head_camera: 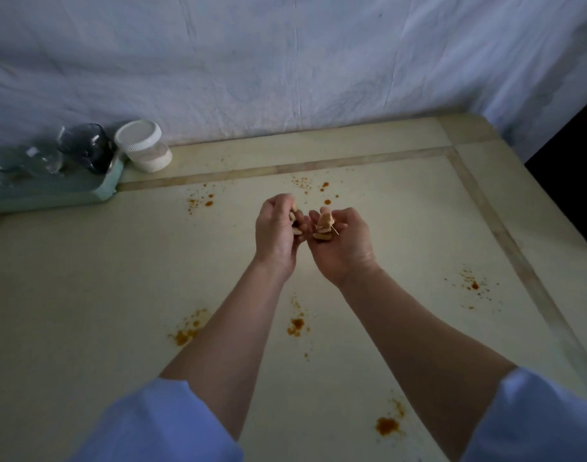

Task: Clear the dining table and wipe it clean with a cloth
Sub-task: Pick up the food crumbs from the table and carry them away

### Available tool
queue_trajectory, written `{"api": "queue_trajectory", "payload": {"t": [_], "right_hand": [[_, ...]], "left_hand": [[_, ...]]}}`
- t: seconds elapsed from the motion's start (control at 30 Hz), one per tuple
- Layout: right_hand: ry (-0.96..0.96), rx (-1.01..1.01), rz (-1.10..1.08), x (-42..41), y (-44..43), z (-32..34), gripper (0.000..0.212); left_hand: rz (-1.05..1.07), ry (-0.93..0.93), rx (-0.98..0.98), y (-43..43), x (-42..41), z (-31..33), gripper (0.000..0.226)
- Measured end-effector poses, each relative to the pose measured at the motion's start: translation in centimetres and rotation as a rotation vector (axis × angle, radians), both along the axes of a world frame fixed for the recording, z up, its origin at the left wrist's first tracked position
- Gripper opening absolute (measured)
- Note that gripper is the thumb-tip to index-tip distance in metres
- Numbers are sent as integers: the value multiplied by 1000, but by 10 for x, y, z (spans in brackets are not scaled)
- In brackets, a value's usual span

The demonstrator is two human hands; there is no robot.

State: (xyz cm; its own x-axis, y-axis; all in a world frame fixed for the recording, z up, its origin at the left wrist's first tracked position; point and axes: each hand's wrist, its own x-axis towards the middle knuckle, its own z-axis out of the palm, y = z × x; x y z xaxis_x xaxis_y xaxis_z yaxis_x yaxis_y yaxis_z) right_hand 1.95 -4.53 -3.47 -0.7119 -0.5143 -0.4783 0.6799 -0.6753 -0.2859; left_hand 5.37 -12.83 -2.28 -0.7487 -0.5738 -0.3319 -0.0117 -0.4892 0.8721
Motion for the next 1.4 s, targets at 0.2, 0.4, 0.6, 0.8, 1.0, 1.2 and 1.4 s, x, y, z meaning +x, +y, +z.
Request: {"api": "queue_trajectory", "payload": {"t": [0.2, 0.4, 0.6, 0.8, 1.0, 1.2, 1.4], "right_hand": [[17, -55, -111, 32, -11, 44, 21], [37, -63, -278, 70, 8, 98, 21], [153, 99, -414, 100, 58, 131, 18], [190, 393, -654, 130, 163, 149, 22], [185, 399, -950, 176, 304, 161, 22], [159, 397, -1234, 235, 481, 159, 18], [35, 384, -1581, 310, 683, 147, 19]], "left_hand": [[74, 90, -172, 20, 20, 37, 6], [-44, 270, 185, 44, 48, 79, 8], [-354, 379, 352, 89, 77, 116, 26], [-593, 241, 263, 200, 97, 141, 24], [-907, 217, 137, 344, 131, 157, 26], [-1194, 231, 155, 526, 179, 163, 28], [-1413, 97, 225, 739, 245, 149, 26]]}}
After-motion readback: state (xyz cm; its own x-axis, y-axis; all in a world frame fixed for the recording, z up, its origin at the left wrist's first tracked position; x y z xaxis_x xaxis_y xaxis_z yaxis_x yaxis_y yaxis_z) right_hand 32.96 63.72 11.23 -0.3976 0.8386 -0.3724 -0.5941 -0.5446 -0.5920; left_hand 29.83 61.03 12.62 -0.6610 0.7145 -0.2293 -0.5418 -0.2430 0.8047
